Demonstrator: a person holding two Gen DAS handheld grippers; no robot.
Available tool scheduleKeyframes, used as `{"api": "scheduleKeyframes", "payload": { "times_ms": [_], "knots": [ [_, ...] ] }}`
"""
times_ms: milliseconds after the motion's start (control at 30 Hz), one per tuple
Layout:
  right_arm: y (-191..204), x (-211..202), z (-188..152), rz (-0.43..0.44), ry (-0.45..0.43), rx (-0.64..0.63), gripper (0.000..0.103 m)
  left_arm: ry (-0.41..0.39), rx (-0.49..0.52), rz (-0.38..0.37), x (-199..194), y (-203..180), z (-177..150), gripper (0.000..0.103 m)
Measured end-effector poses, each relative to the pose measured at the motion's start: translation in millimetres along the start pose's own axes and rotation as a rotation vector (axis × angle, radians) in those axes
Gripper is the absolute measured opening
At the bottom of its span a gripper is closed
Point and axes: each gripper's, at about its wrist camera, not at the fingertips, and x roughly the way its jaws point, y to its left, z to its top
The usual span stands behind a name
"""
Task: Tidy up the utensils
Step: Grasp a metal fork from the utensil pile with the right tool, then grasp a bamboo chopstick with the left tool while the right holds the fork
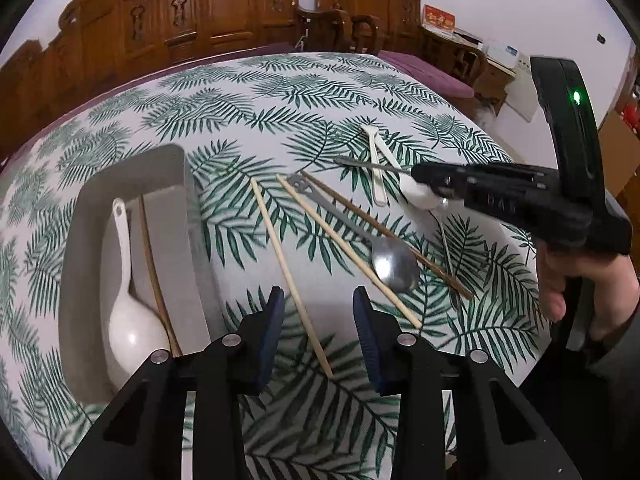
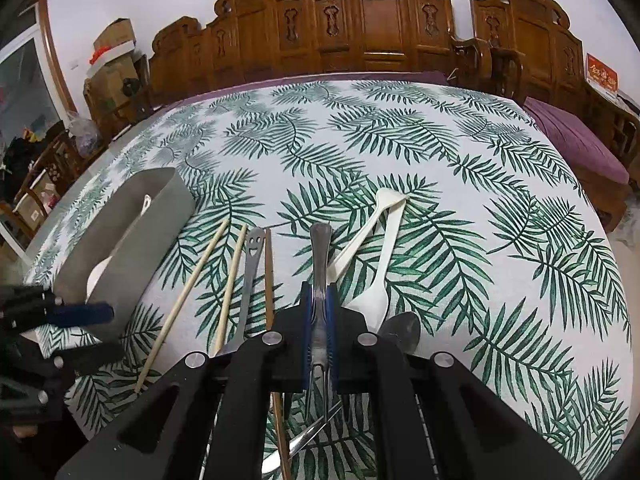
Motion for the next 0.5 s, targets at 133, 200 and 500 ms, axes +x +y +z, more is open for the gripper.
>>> {"api": "scheduleKeyframes", "payload": {
  "times_ms": [133,200,500],
  "knots": [
    [1.0,-3.3,0.1,0.001,-0.011,-0.001,0.008,0.025,-0.005,0.009,6.2,-4.6,-11.8,0.023],
    [2.0,-3.9,-0.9,-0.004,-0.010,-0.008,0.008,0.038,0.001,0.012,9.0,-8.0,-15.7,0.023],
    [2.3,-9.2,-3.8,-0.018,-0.021,-0.009,0.008,0.085,-0.006,0.067,30.0,-7.3,-27.2,0.023]
  ]
}}
